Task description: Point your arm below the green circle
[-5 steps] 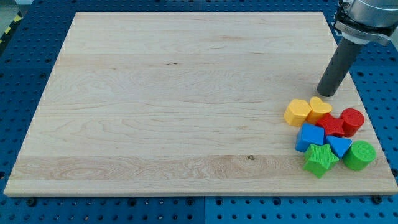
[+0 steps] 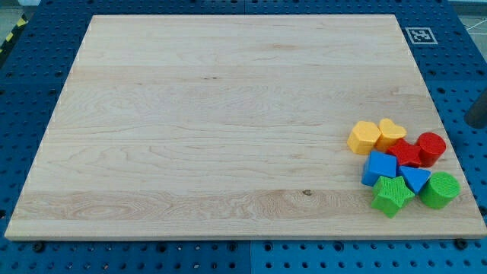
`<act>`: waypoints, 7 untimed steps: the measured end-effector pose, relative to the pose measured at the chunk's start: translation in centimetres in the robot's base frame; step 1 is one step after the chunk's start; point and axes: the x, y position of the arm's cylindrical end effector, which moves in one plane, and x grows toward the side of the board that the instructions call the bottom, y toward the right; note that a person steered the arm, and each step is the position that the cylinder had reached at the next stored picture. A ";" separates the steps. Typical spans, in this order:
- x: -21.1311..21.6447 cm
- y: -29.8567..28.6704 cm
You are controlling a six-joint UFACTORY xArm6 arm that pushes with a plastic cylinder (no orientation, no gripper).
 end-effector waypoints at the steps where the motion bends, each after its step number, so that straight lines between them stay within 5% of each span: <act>1: 2.3 0.0; 4: 14.3 -3.2; 6: 15.5 -12.0; 7: 15.5 -11.7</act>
